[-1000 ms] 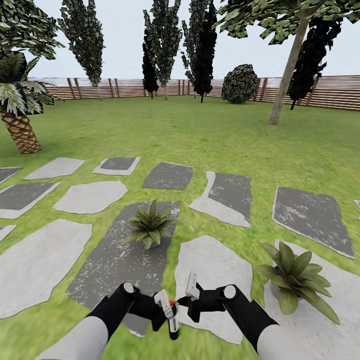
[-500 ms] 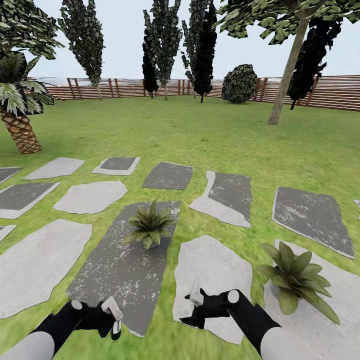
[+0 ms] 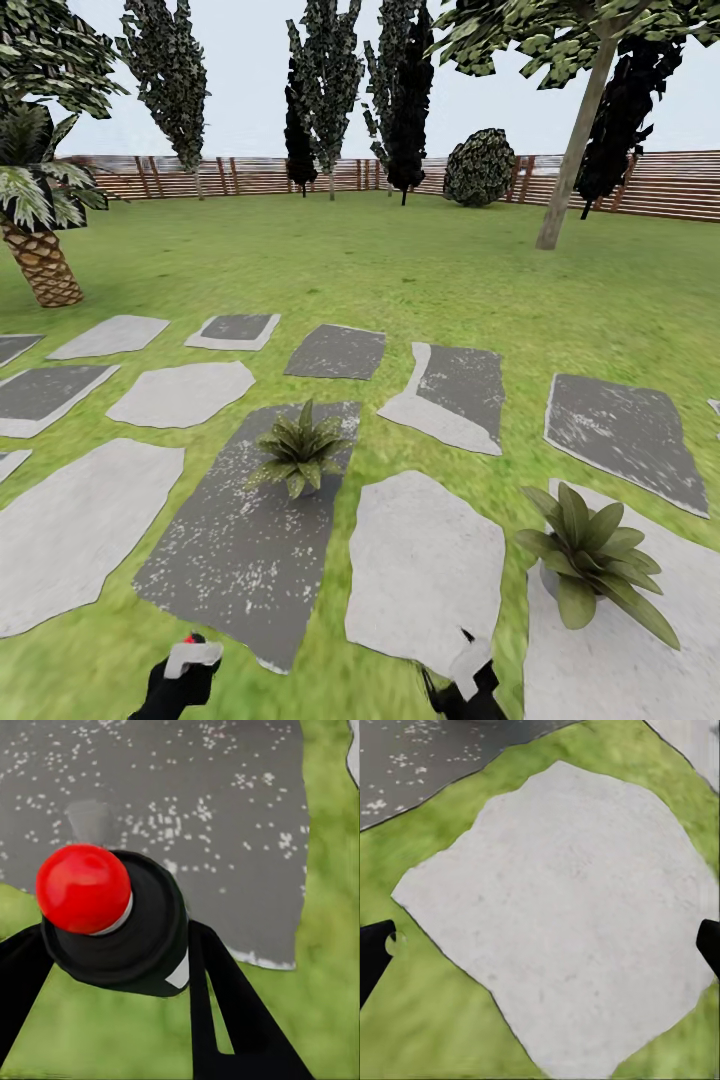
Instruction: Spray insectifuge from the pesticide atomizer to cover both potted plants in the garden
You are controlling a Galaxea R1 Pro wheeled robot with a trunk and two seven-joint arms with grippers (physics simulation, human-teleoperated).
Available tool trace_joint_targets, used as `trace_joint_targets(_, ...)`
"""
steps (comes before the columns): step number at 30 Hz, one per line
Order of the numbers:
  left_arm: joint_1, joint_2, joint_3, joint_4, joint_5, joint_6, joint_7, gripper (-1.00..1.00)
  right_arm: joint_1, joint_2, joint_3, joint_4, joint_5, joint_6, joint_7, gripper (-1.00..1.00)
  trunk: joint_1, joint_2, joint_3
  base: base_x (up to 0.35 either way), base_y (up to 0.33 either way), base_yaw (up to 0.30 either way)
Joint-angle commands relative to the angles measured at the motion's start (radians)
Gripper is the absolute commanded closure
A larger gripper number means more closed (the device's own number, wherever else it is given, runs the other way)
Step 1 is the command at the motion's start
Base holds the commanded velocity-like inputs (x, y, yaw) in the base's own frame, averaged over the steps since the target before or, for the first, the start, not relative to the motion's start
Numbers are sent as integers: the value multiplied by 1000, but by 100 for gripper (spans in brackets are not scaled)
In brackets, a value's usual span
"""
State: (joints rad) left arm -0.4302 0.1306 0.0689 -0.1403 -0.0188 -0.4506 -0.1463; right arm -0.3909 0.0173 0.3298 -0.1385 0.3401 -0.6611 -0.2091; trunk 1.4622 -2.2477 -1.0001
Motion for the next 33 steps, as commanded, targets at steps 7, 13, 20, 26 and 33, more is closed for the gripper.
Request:
trace_joint_targets(7, 21, 7, 8, 10, 105, -25, 4, 100, 46, 11, 0, 8, -61, -25, -78, -100, 0, 0, -1, 0, 0, 0)
trace_joint_targets(13, 34, 6, 8, 8, 103, -25, 4, 100, 46, 9, 1, 7, -50, -25, -78, -100, 0, 0, -1, 0, 0, 0)
trace_joint_targets(20, 36, 6, 8, 7, 103, -26, 4, 100, 46, 6, 0, 5, -54, -26, -81, -100, 0, 0, -1, -228, 0, 0)
trace_joint_targets(26, 36, 6, 8, 6, 103, -26, 4, 100, 46, 3, -1, 6, -55, -26, -82, -100, 0, 0, -1, -334, 0, -112)
trace_joint_targets(33, 37, 6, 8, 5, 103, -26, 4, 100, 46, 3, -2, 6, -55, -26, -82, -100, 0, 0, -1, -327, 0, -288)
